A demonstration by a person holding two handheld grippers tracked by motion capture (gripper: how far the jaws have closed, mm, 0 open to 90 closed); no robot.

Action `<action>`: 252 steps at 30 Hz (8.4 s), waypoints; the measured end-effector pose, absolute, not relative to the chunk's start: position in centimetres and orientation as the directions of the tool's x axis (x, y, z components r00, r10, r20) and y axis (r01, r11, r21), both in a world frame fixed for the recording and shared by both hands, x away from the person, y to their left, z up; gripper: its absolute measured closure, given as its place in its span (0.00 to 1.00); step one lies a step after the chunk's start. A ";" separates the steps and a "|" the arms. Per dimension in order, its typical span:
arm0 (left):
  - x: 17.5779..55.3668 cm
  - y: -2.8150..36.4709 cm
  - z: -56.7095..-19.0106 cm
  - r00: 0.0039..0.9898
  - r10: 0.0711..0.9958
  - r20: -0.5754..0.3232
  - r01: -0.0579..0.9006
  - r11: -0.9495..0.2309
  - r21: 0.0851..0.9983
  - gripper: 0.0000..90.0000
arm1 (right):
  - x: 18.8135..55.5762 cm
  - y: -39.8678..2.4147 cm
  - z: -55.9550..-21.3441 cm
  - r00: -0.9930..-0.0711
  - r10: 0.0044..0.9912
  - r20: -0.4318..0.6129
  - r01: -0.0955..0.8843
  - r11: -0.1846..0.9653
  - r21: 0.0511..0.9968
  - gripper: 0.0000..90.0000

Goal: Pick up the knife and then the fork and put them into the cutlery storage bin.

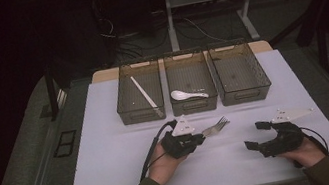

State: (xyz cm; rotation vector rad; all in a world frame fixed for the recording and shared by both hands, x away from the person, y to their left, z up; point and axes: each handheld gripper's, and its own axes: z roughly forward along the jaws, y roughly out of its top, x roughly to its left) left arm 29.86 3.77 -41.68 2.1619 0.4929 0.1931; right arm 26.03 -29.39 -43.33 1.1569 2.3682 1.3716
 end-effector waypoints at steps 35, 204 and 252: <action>29.6 6.9 -39.8 0.878 0.479 -0.001 0.251 -0.458 0.853 0.94 | 32.7 -20.9 -39.8 -0.730 0.545 0.412 0.567 0.146 0.811 0.58; 27.7 13.3 -42.2 0.869 0.481 -0.114 0.355 -0.448 0.821 0.41 | 28.0 -29.2 -42.1 -0.644 0.753 0.137 0.468 0.246 0.849 0.13; 32.1 4.8 -45.0 0.901 0.431 -0.047 0.333 -0.620 0.710 0.83 | 25.8 -30.2 -43.3 -0.642 0.755 0.136 0.480 0.257 0.839 0.13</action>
